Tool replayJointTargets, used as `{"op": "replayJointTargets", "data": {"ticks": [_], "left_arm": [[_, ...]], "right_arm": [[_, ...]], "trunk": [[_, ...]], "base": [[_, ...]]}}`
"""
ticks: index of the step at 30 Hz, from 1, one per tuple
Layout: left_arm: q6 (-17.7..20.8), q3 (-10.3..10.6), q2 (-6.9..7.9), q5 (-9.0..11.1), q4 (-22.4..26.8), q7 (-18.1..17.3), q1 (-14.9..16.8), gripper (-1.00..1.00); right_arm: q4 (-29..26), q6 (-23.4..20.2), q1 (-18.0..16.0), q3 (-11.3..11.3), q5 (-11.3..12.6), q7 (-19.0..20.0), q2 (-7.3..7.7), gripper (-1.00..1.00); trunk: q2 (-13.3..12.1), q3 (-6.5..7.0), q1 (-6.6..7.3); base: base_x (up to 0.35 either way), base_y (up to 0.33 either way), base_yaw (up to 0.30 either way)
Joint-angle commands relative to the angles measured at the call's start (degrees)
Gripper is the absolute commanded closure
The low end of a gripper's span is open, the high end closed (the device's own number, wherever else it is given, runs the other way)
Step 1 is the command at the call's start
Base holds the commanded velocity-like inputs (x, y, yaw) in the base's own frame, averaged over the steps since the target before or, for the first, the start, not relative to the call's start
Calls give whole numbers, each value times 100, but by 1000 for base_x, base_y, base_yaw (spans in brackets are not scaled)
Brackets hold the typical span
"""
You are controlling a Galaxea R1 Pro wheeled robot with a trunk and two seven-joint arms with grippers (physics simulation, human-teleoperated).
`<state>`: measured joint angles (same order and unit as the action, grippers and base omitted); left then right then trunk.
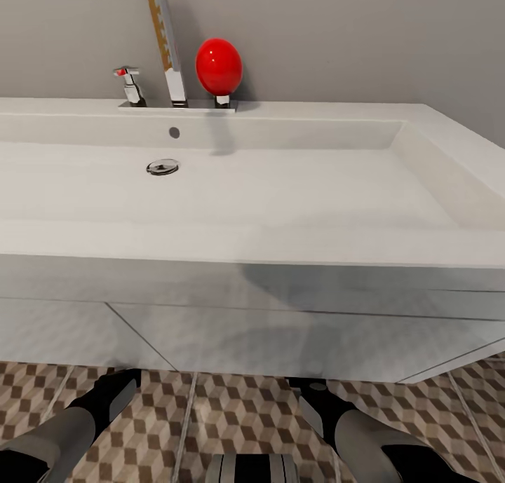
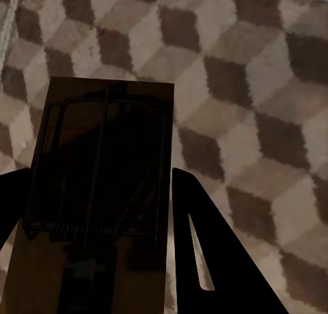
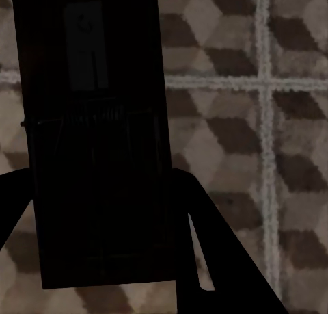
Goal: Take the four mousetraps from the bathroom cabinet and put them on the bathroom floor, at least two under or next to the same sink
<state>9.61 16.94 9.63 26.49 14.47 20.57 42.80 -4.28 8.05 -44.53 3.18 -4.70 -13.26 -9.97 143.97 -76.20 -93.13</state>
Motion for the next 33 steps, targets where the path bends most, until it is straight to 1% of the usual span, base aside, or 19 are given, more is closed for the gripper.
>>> {"op": "replayJointTargets", "data": {"ticks": [1, 23, 30, 33], "left_arm": [[68, 60, 3, 6, 21, 36, 27, 100], [68, 66, 0, 5, 21, 38, 27, 100], [79, 66, -5, 5, 15, 36, 27, 100], [85, 65, -5, 6, 0, 35, 27, 100]], "right_arm": [[6, 21, -3, 34, -31, -19, -3, 100], [16, 1, -3, 34, -18, -19, -3, 100], [105, -46, -3, 34, -8, -26, -3, 100], [110, -135, -3, 34, -6, -35, -3, 100]], "trunk": [[1, -3, 1], [1, -3, 1], [1, -3, 1], [1, -3, 1]], "base": [[0, 0, 0], [0, 0, 0], [0, 0, 0], [0, 0, 0]]}}
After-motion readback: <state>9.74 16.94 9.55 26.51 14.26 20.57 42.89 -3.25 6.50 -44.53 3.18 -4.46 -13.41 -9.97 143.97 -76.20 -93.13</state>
